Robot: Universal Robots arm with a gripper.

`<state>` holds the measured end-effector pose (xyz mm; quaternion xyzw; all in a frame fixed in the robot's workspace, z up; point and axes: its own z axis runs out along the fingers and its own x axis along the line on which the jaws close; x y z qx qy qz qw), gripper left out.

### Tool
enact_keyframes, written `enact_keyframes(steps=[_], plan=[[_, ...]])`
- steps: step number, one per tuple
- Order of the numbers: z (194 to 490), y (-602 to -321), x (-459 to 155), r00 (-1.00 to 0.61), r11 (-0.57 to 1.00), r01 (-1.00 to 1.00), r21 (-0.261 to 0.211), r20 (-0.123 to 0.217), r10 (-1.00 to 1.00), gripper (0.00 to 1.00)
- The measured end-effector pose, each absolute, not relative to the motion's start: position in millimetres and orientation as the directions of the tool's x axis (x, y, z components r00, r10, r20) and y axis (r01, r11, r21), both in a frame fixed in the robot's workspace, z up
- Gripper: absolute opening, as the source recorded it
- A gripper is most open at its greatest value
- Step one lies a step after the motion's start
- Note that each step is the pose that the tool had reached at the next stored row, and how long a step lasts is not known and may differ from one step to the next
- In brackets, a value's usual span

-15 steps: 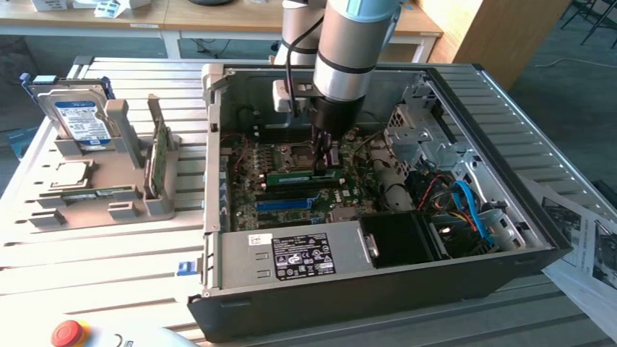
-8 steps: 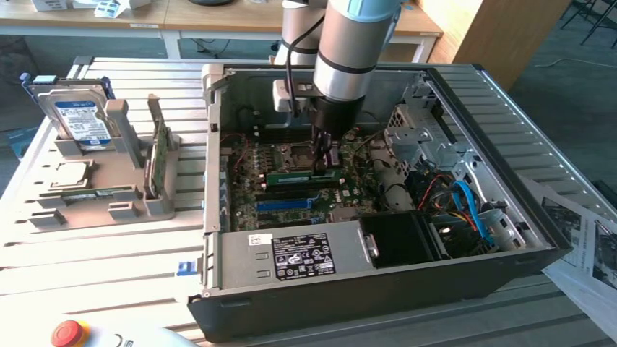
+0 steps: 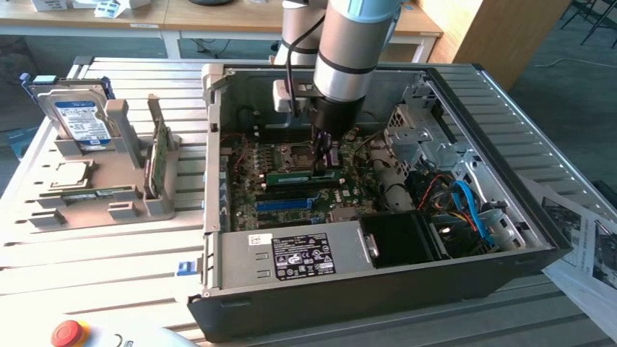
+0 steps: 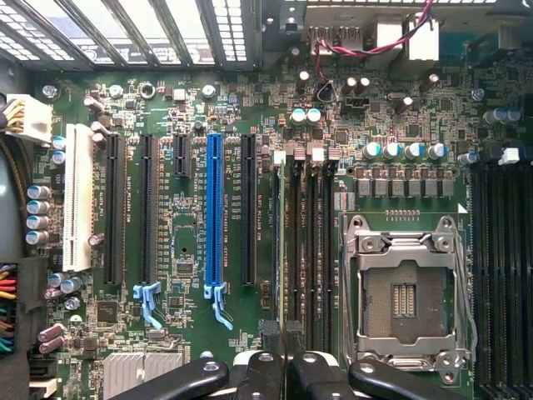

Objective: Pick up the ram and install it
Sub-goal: 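Insert the ram into the slot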

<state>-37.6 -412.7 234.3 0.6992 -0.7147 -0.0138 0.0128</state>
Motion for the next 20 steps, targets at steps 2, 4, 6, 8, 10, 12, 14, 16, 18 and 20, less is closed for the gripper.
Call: enact_keyframes(steps=[2, 4, 6, 8, 10, 12, 14, 16, 18, 20], plan=[[233.8, -412.8, -37.6, -0.022, 0.022, -0.999, 0.038, -0.001, -1.000, 0.12], [233.8, -412.8, -37.6, -0.022, 0.022, -0.999, 0.038, -0.001, -1.000, 0.12], [233.8, -412.8, -37.6, -0.022, 0.022, -0.999, 0.038, -0.001, -1.000, 0.12], [233.4, -412.8, -37.5, -0.022, 0.022, -0.999, 0.038, -0.001, -1.000, 0.12], [233.0, -412.9, -37.4, -0.022, 0.022, -0.999, 0.038, -0.001, -1.000, 0.12], [233.0, -412.9, -37.4, -0.022, 0.022, -0.999, 0.038, -0.001, -1.000, 0.12], [232.7, -412.9, -37.3, -0.022, 0.022, -0.999, 0.038, -0.001, -1.000, 0.12], [232.4, -412.9, -36.8, -0.022, 0.022, -0.999, 0.038, -0.001, -1.000, 0.12], [232.2, -412.9, -36.6, -0.022, 0.022, -0.999, 0.038, -0.001, -1.000, 0.12], [232.0, -412.7, -36.5, -0.022, 0.022, -0.999, 0.037, -0.001, -1.000, 0.12]])
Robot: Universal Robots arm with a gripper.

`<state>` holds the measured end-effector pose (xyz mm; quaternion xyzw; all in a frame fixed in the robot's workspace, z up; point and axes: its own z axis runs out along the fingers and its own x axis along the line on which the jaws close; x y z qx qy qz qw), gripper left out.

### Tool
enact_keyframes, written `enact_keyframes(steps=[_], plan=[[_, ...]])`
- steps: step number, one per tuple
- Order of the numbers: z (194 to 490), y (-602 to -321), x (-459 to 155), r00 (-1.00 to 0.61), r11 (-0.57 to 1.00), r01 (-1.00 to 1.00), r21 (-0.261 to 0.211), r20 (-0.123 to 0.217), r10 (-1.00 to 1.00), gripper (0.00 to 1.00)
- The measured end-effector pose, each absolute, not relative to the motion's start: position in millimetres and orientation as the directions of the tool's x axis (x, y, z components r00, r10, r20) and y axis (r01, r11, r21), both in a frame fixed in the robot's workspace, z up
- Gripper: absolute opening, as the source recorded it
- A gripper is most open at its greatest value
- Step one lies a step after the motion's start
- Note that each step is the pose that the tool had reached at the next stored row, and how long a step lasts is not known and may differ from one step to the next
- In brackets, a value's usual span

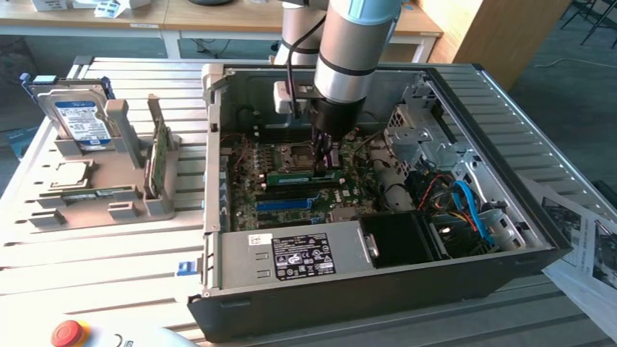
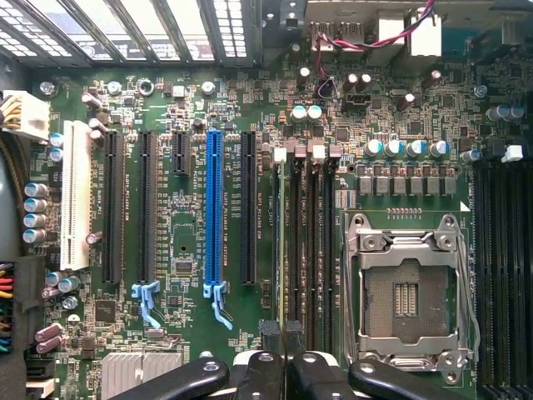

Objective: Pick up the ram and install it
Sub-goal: 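Insert the ram into the slot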

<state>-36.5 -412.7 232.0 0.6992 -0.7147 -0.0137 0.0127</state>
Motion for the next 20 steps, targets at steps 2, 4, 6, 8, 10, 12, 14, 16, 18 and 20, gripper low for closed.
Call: enact_keyframes(steps=[2, 4, 6, 8, 10, 12, 14, 16, 18, 20], plan=[[232.0, -412.4, -36.5, -0.022, 0.022, -0.999, 0.038, -0.001, -1.000, 0.12], [232.1, -412.1, -36.6, -0.022, 0.022, -0.999, 0.038, -0.001, -1.000, 0.12], [232.1, -411.9, -36.6, -0.022, 0.022, -0.999, 0.038, -0.001, -1.000, 0.12], [232.1, -411.8, -36.7, -0.022, 0.022, -0.999, 0.038, -0.001, -1.000, 0.12], [232.1, -412.3, -37.2, -0.022, 0.022, -0.999, 0.038, -0.001, -1.000, 0.12], [232.1, -412.3, -37.2, -0.022, 0.022, -0.999, 0.038, -0.001, -1.000, 0.12], [232.1, -412.3, -36.9, -0.022, 0.022, -0.999, 0.038, -0.001, -1.000, 0.12], [232.0, -412.3, -37.1, -0.022, 0.022, -0.999, 0.038, -0.001, -1.000, 0.12], [231.9, -412.3, -37.0, -0.022, 0.022, -0.999, 0.038, -0.001, -1.000, 0.12], [231.6, -412.3, -37.1, -0.022, 0.022, -0.999, 0.038, -0.001, -1.000, 0.12]])
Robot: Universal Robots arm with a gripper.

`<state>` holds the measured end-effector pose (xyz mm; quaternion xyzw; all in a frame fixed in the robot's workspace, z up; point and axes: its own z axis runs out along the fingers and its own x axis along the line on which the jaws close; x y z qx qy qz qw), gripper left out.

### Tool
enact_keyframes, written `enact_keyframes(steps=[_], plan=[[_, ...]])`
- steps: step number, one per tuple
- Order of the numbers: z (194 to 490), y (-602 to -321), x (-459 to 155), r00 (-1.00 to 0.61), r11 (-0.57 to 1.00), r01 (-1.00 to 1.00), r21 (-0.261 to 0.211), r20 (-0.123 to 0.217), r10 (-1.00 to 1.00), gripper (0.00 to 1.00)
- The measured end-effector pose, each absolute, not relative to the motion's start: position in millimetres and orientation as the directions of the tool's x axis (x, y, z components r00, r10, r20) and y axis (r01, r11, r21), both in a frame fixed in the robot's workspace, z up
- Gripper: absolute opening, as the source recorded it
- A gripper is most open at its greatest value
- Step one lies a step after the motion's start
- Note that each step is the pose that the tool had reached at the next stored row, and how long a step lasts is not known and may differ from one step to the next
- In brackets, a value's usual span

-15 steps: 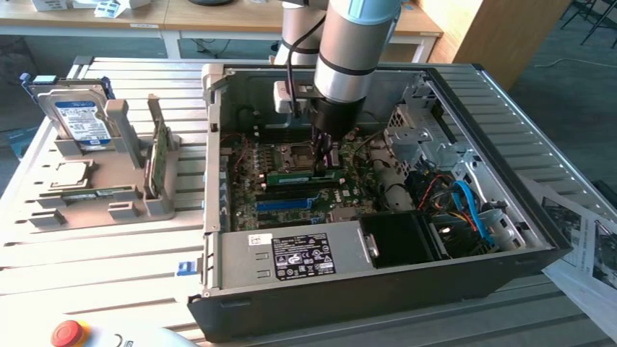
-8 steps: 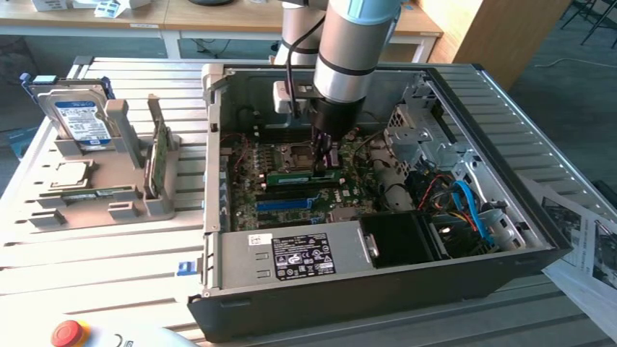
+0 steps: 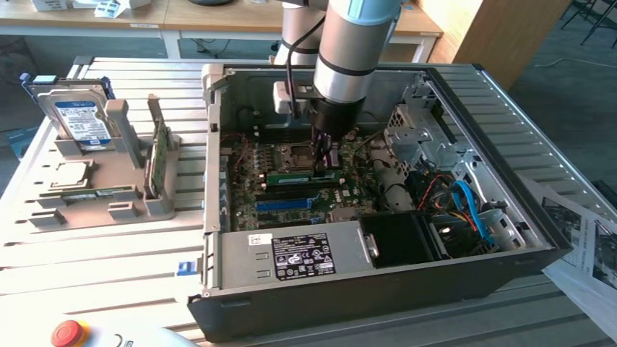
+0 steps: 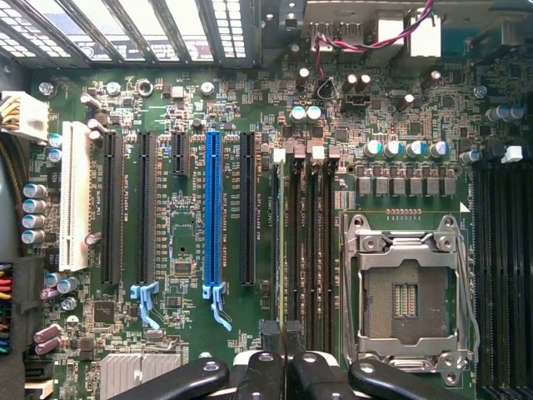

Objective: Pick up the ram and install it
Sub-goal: 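Insert the ram into the slot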

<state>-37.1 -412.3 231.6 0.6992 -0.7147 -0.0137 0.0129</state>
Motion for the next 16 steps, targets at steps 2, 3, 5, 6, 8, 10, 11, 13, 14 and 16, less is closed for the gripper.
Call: enact_keyframes(steps=[2, 3, 5, 6, 8, 10, 11, 13, 14, 16], plan=[[231.2, -412.3, -37.1, -0.022, 0.022, -0.999, 0.038, -0.001, -1.000, 0.12], [231.1, -412.3, -37.1, -0.022, 0.022, -0.999, 0.038, -0.001, -1.000, 0.12], [230.8, -412.3, -37.1, -0.022, 0.022, -0.999, 0.038, -0.001, -1.000, 0.12], [230.6, -412.3, -37.1, -0.022, 0.022, -0.999, 0.038, -0.001, -1.000, 0.12], [230.3, -412.3, -37.1, -0.022, 0.022, -0.999, 0.038, -0.001, -1.000, 0.12], [229.9, -412.3, -37.1, -0.022, 0.022, -0.999, 0.038, -0.001, -1.000, 0.12], [229.7, -412.3, -37.1, -0.022, 0.022, -0.999, 0.038, -0.001, -1.000, 0.12], [229.1, -412.3, -37.1, -0.022, 0.022, -0.999, 0.038, -0.001, -1.000, 0.12], [228.5, -412.2, -37.1, -0.022, 0.022, -0.999, 0.037, -0.001, -1.000, 0.12], [228.4, -412.3, -37.1, -0.022, 0.022, -0.999, 0.037, -0.001, -1.000, 0.12]])
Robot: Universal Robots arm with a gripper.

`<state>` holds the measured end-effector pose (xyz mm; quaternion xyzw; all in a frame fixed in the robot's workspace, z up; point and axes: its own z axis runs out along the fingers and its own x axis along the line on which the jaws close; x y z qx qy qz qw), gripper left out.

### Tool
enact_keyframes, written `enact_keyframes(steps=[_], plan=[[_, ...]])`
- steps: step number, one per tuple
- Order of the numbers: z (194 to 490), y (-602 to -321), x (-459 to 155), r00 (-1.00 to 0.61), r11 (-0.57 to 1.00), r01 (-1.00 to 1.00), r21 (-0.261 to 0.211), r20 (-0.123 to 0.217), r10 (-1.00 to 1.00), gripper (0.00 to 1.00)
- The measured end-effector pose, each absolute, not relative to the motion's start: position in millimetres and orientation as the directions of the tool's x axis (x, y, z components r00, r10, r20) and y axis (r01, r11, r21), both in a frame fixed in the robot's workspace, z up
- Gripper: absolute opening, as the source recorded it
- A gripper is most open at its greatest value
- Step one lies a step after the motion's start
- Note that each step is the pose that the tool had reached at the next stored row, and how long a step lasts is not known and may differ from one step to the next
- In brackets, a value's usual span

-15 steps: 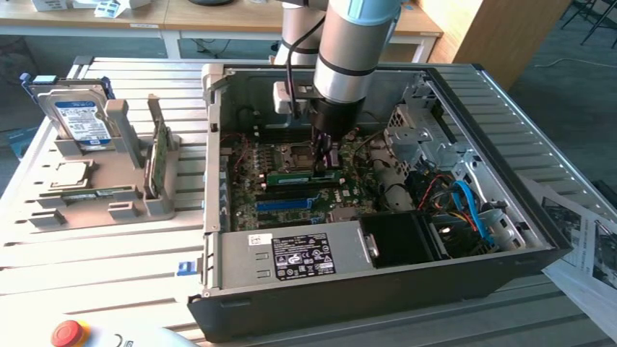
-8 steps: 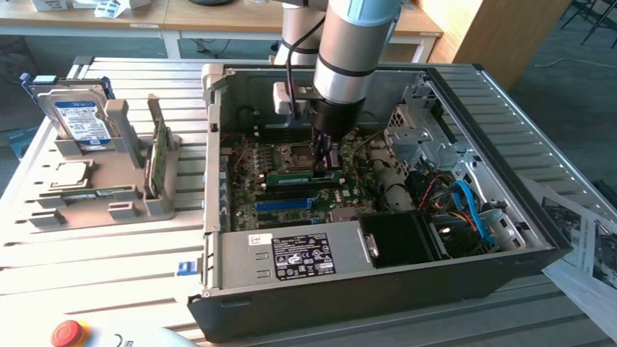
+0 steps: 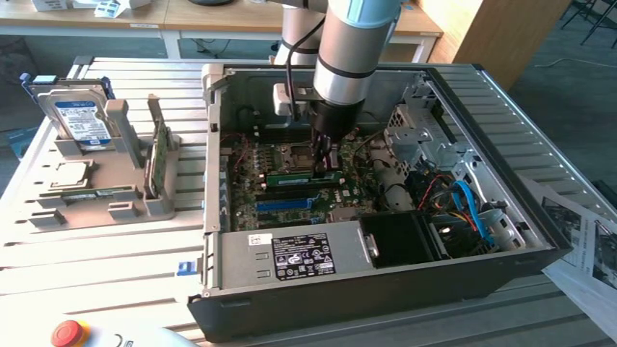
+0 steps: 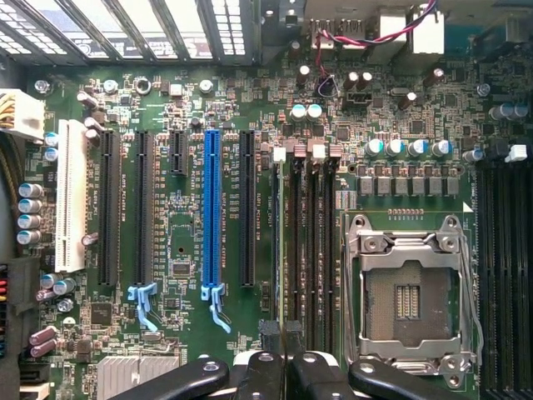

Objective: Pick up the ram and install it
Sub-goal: 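Insert the ram into the slot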

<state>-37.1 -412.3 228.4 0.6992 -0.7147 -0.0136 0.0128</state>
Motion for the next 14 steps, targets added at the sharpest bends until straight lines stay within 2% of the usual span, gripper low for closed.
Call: enact_keyframes(steps=[14], plan=[[226.4, -412.3, -37.1, -0.022, 0.022, -0.999, 0.038, -0.001, -1.000, 0.12]])
